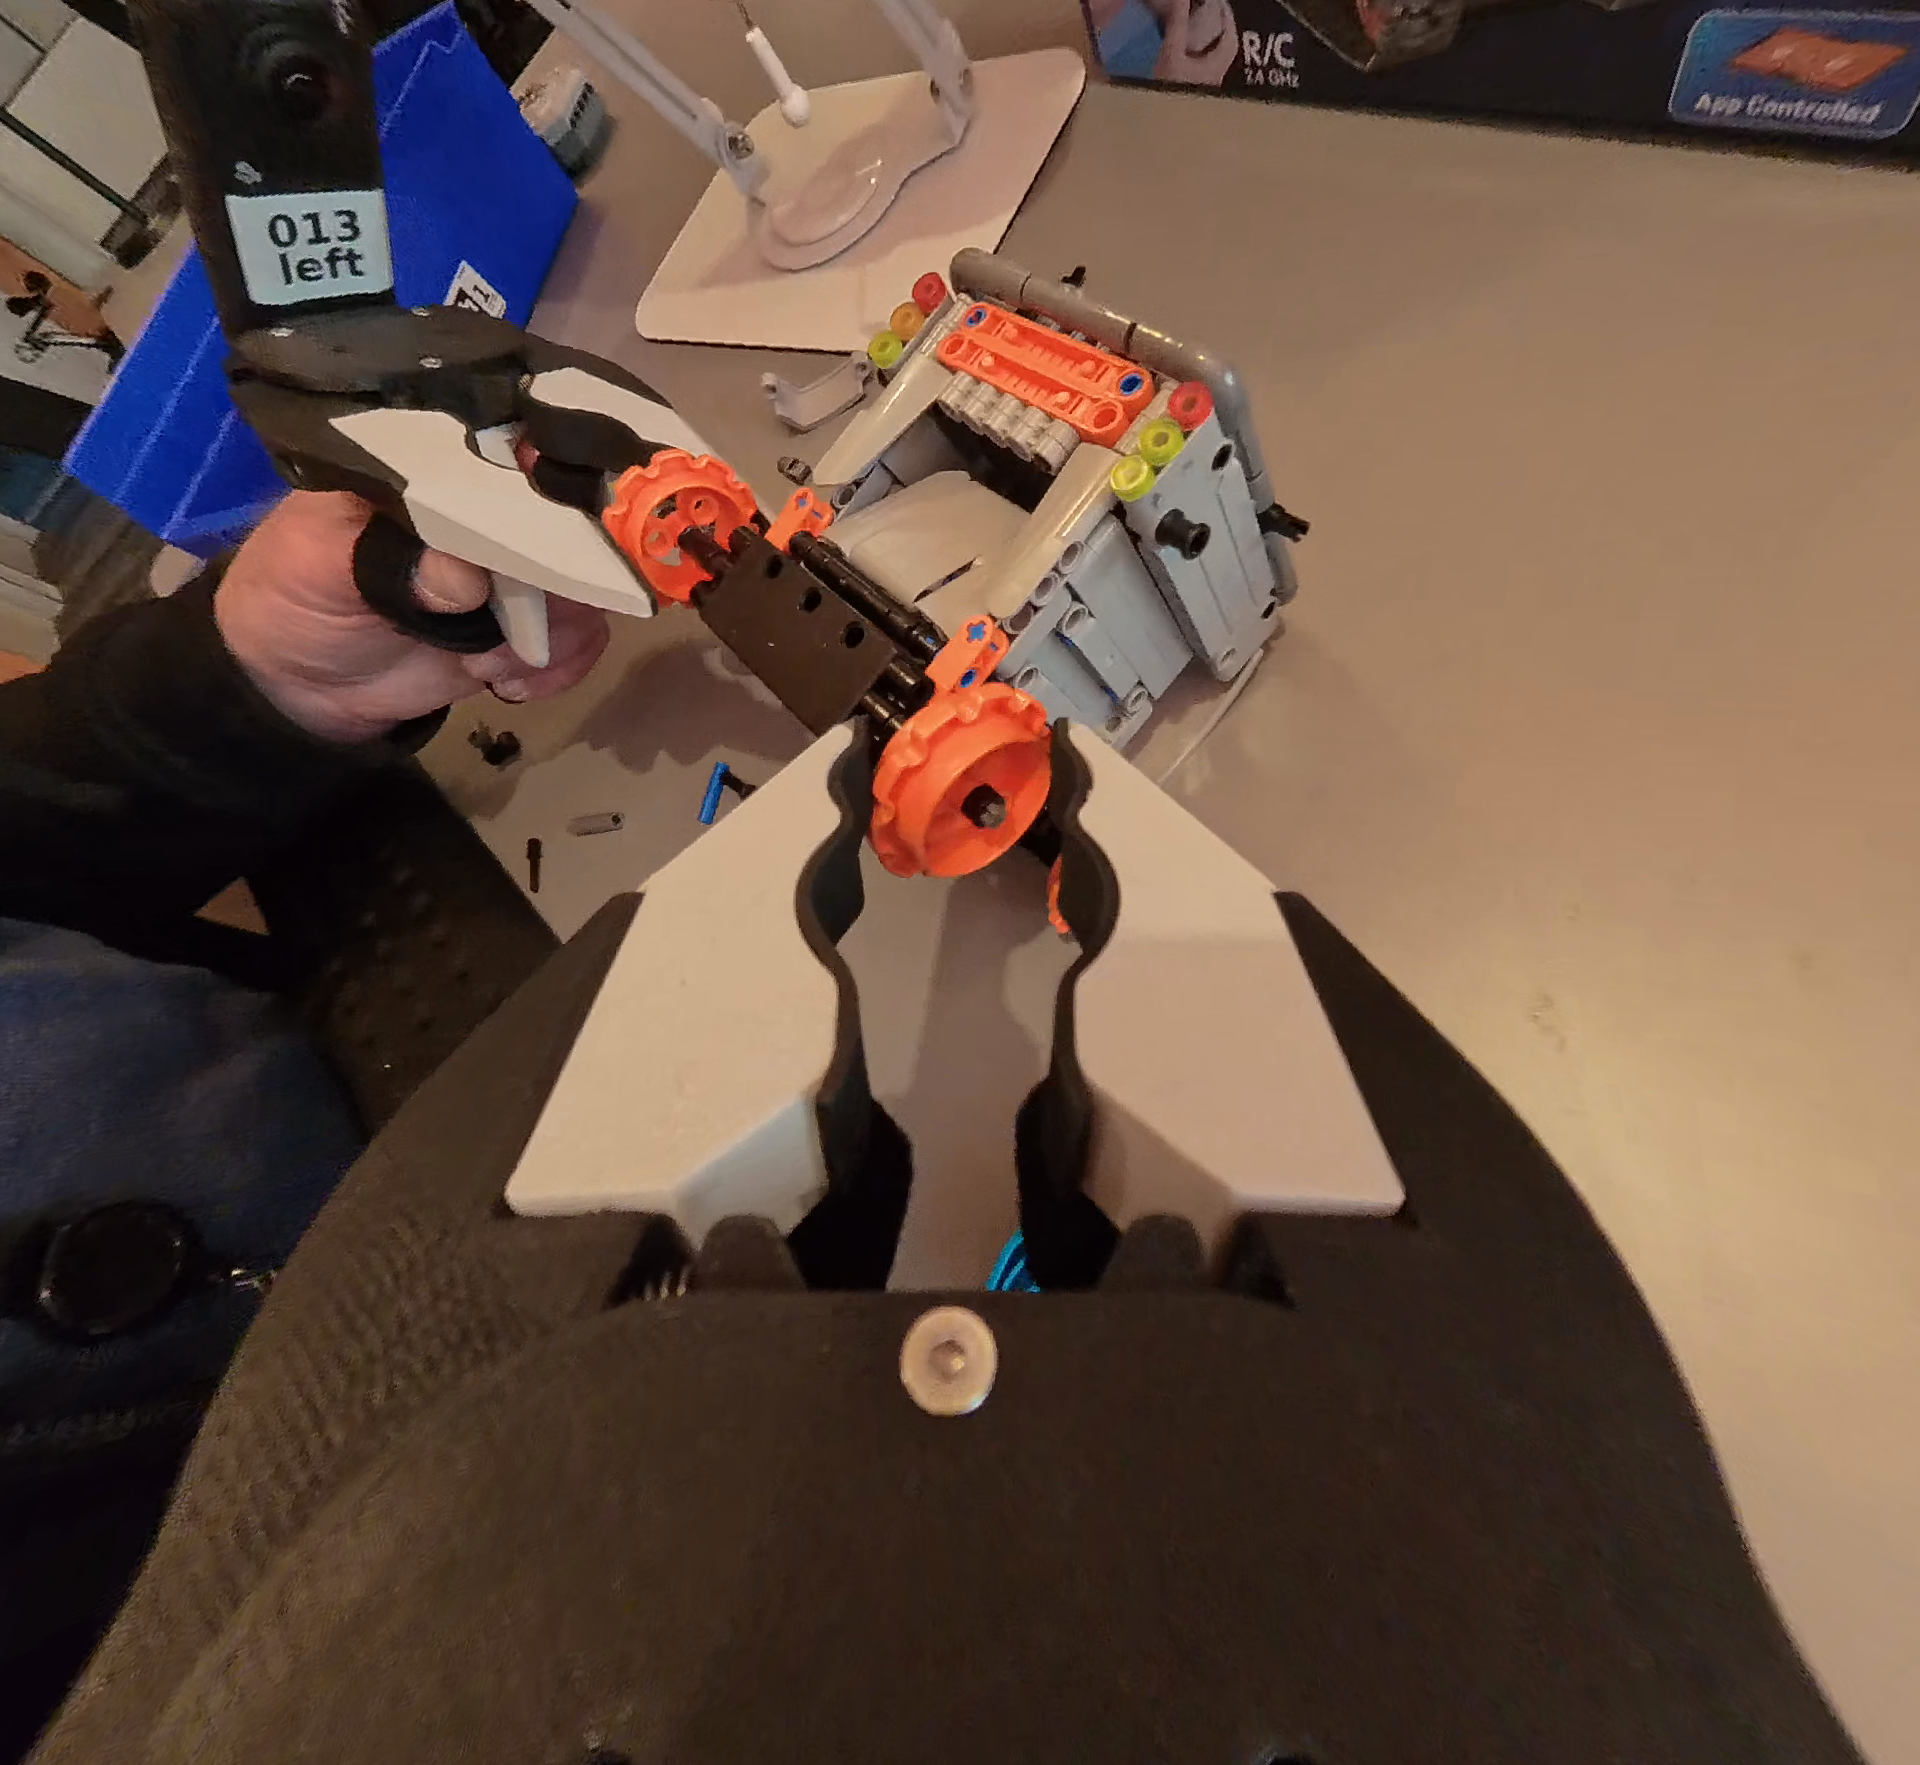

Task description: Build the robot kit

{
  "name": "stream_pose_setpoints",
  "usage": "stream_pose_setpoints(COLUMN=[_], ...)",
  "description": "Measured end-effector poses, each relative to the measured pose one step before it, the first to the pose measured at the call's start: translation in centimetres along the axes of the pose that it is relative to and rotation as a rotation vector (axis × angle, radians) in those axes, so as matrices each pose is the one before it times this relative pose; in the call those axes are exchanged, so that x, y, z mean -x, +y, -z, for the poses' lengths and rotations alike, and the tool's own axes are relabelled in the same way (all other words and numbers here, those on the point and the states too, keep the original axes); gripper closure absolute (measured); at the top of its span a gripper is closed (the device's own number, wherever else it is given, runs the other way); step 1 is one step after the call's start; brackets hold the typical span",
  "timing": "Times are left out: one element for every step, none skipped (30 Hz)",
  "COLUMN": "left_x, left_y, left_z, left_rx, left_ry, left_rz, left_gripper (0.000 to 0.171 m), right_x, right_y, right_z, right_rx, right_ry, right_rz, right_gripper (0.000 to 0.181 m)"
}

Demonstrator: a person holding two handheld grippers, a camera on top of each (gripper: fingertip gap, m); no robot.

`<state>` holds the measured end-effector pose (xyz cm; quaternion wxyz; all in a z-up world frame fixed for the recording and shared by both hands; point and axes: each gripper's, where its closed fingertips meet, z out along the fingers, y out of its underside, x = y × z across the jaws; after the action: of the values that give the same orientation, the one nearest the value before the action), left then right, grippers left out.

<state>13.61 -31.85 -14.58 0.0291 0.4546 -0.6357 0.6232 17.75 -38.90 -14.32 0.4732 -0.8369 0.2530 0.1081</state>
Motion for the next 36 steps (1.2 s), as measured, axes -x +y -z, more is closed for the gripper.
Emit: stream_pose_setpoints(left_x=[-0.035, -0.140, -0.446, -0.395, -0.328, -0.502, -0.535, -0.425, -0.639, -0.750, -0.518, -0.471, -0.547, -0.471, -0.251, 0.024, 0.195, 0.257, 0.351, 0.606, 0.696, 0.661, 0.674, 0.570, 0.547, 0.780, 0.773, 0.470, 0.371, 0.281, 0.068, 0.046, -0.079, -0.232, -0.377, -0.573], left_y=[0.019, 0.077, 0.405, 0.327, 0.166, 0.335, 0.392, 0.279, 0.304, 0.358, 0.389, 0.475, 0.784, 0.967, 0.703, 0.548, 0.520, 0.325, 0.080, -0.055, -0.048, 0.084, 0.010, -0.023, 0.100, 0.222, 0.324, 0.415, 0.310, 0.210, 0.136, -0.037, -0.280, -0.522, -0.847, -1.242], left_z=[0.070, 0.092, -0.045, -0.022, 0.050, 0.001, 0.047, 0.106, 0.034, 0.045, 0.068, 0.019, -0.148, -0.336, -0.389, -0.394, -0.478, -0.484, -0.384, -0.259, -0.270, -0.355, -0.346, -0.333, -0.326, -0.290, -0.278, -0.245, -0.130, 0.025, 0.218, 0.461, 0.639, 0.710, 0.697, 0.618], left_rx=[-0.00576, -0.00900, 0.00894, 0.00756, 0.00162, 0.01438, 0.02041, 0.01157, 0.00909, 0.01279, 0.01507, 0.02077, 0.03990, 0.04679, 0.02694, 0.01970, 0.03070, 0.03162, 0.02550, 0.01919, 0.02508, 0.03524, 0.01979, 0.00973, 0.01452, 0.01608, 0.01566, 0.02113, 0.01496, 0.00269, -0.00469, -0.01160, -0.02314, -0.03024, -0.04170, -0.05790], left_ry=[-0.0213, -0.0249, -0.0078, -0.0148, -0.0266, -0.0191, -0.0201, -0.0290, -0.0088, 0.0040, -0.0075, -0.0055, 0.0068, 0.0043, -0.0054, -0.0095, -0.0099, -0.0047, -0.0023, -0.0153, -0.0185, -0.0093, -0.0074, 0.0022, 0.0046, -0.0117, -0.0087, 0.0114, 0.0101, 0.0052, 0.0055, -0.0096, -0.0143, -0.0079, 0.0002, 0.0127], left_rz=[-0.0280, -0.0490, -0.0497, -0.0435, -0.0534, -0.0660, -0.0679, -0.0560, -0.0390, -0.0351, -0.0344, -0.0274, -0.0231, -0.0223, -0.0127, 0.0058, 0.0044, 0.0046, 0.0045, -0.0013, -0.0042, 0.0016, 0.0002, 0.0077, 0.0129, 0.0054, 0.0063, 0.0142, 0.0248, 0.0221, 0.0111, 0.0046, 0.0002, 0.0063, 0.0163, 0.0263], left_gripper=[0.131, 0.131, 0.131, 0.131, 0.131, 0.131, 0.131, 0.131, 0.131, 0.131, 0.131, 0.131, 0.131, 0.131, 0.131, 0.131, 0.131, 0.131, 0.131, 0.132, 0.133, 0.133, 0.133, 0.133, 0.134, 0.135, 0.138, 0.141, 0.139, 0.137, 0.135, 0.132, 0.131, 0.131, 0.131, 0.131], right_x=[0.190, 0.181, 0.113, 0.201, 0.276, 0.230, 0.351, 0.425, 0.317, 0.329, 0.412, 0.379, 0.227, 0.108, -0.002, -0.117, -0.297, -0.435, -0.462, -0.455, -0.472, -0.468, -0.469, -0.443, -0.269, -0.069, 0.050, 0.077, 0.019, -0.010, -0.130, -0.330, -0.307, -0.393, -0.525, -0.429], right_y=[0.121, 0.164, 0.179, 0.273, 0.314, 0.270, 0.376, 0.476, 0.502, 0.562, 0.648, 0.726, 0.849, 0.994, 0.869, 0.529, 0.354, 0.297, 0.133, -0.126, -0.190, -0.093, -0.134, -0.140, -0.010, 0.121, 0.190, 0.157, -0.010, -0.204, -0.373, -0.584, -0.834, -1.009, -1.033, -1.019], right_z=[0.071, 0.136, 0.215, 0.239, 0.262, 0.305, 0.316, 0.313, 0.320, 0.300, 0.254, 0.175, 0.082, -0.073, -0.174, -0.189, -0.221, -0.287, -0.284, -0.228, -0.299, -0.396, -0.401, -0.350, -0.370, -0.447, -0.460, -0.338, -0.070, 0.211, 0.489, 0.725, 0.858, 0.866, 0.691, 0.461], right_rx=[-0.0100, -0.0104, -0.0146, -0.0130, -0.0138, -0.0184, -0.0093, -0.0056, -0.0088, -0.0046, 0.0051, 0.0156, 0.0276, 0.0352, 0.0255, 0.0085, 0.0099, 0.0154, 0.0114, 0.0032, 0.0058, 0.0143, 0.0114, 0.0093, 0.0144, 0.0177, 0.0190, 0.0190, 0.0104, -0.0018, -0.0122, -0.0261, -0.0404, -0.0465, -0.0388, -0.0285], right_ry=[0.0055, 0.0066, 0.0078, -0.0031, -0.0027, 0.0115, 0.0073, 0.0062, 0.0120, 0.0062, 0.0012, 0.0060, 0.0111, 0.0107, 0.0102, 0.0116, 0.0145, 0.0153, 0.0114, 0.0086, 0.0109, 0.0136, 0.0168, 0.0160, 0.0069, -0.0048, -0.0131, -0.0145, -0.0095, -0.0067, -0.0013, 0.0039, -0.0076, -0.0108, -0.0092, -0.0177], right_rz=[0.0199, 0.0238, 0.0138, -0.0006, 0.0126, 0.0304, 0.0240, 0.0228, 0.0146, 0.0025, 0.0092, 0.0200, 0.0201, 0.0112, 0.0057, 0.0023, -0.0035, -0.0047, -0.0021, -0.0053, -0.0101, -0.0029, 0.0083, 0.0048, 0.0005, 0.0022, 0.0035, 0.0048, 0.0072, 0.0123, 0.0184, 0.0188, 0.0125, 0.0031, -0.0022, -0.0001], right_gripper=[0.150, 0.150, 0.150, 0.150, 0.150, 0.150, 0.150, 0.150, 0.150, 0.150, 0.150, 0.150, 0.150, 0.150, 0.150, 0.150, 0.150, 0.150, 0.150, 0.150, 0.150, 0.150, 0.150, 0.150, 0.150, 0.149, 0.148, 0.147, 0.144, 0.141, 0.138, 0.138, 0.138, 0.137, 0.133, 0.126])
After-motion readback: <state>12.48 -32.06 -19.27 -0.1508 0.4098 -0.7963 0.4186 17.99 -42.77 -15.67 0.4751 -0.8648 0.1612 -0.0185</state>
